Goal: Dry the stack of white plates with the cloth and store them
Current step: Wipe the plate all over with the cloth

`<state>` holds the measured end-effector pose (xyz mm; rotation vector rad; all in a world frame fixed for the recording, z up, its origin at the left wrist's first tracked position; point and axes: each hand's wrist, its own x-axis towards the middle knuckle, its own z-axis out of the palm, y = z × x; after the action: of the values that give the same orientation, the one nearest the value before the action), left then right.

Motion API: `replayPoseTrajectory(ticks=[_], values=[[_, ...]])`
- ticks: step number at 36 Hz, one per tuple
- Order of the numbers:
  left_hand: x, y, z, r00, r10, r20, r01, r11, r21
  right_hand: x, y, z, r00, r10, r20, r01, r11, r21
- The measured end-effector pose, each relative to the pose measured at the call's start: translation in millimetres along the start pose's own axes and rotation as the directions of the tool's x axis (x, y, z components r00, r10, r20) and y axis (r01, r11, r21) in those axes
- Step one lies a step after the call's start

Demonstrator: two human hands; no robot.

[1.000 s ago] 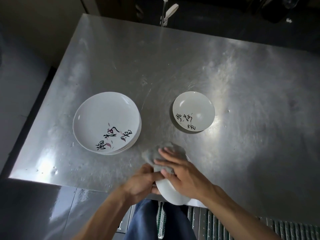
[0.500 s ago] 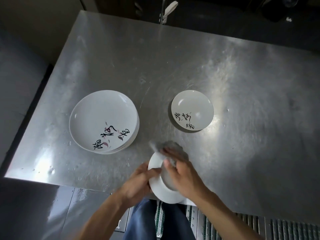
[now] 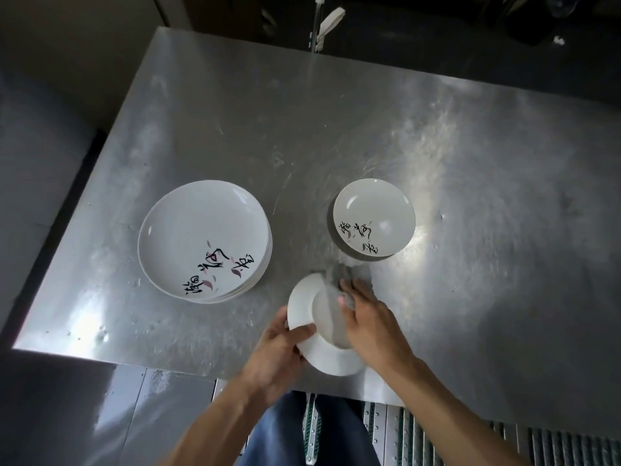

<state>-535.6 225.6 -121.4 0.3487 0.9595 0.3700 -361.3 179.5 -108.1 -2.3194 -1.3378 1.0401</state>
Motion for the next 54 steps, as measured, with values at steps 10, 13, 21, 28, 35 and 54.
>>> replayPoseTrajectory(ticks=[10, 13, 21, 28, 35, 54], values=[[-3.3, 2.9, -9.1, 0.995, -0.095, 0.033, 0.091, 0.991, 0.101, -13.7, -17.7, 12.2, 0.924, -0.356, 0.141, 0.331, 0.928, 0.170], [-3.0, 7.8, -8.3, 0.995, -0.091, 0.032, 0.086, 0.987, 0.139, -1.4, -5.8, 10.1, 0.920, -0.378, 0.107, 0.379, 0.925, 0.008], [-2.2, 7.6, -6.5, 0.992, -0.101, 0.077, 0.086, 0.980, 0.181, -2.9, -6.0, 13.9, 0.845, -0.518, 0.132, 0.531, 0.842, -0.097], [-4.0, 9.1, -9.8, 1.000, -0.025, 0.015, 0.025, 0.999, -0.045, -1.7, 10.8, -4.2, 0.998, -0.050, 0.023, 0.048, 0.997, 0.055], [-3.8, 20.9, -11.6, 0.987, -0.141, 0.078, 0.149, 0.984, -0.098, -22.6, -2.1, 8.0, 0.984, -0.172, 0.044, 0.163, 0.974, 0.159], [-12.1, 29.2, -3.5, 0.992, -0.124, -0.020, 0.120, 0.982, -0.145, -38.6, 12.7, 0.6, 0.970, -0.242, 0.022, 0.239, 0.967, 0.083]])
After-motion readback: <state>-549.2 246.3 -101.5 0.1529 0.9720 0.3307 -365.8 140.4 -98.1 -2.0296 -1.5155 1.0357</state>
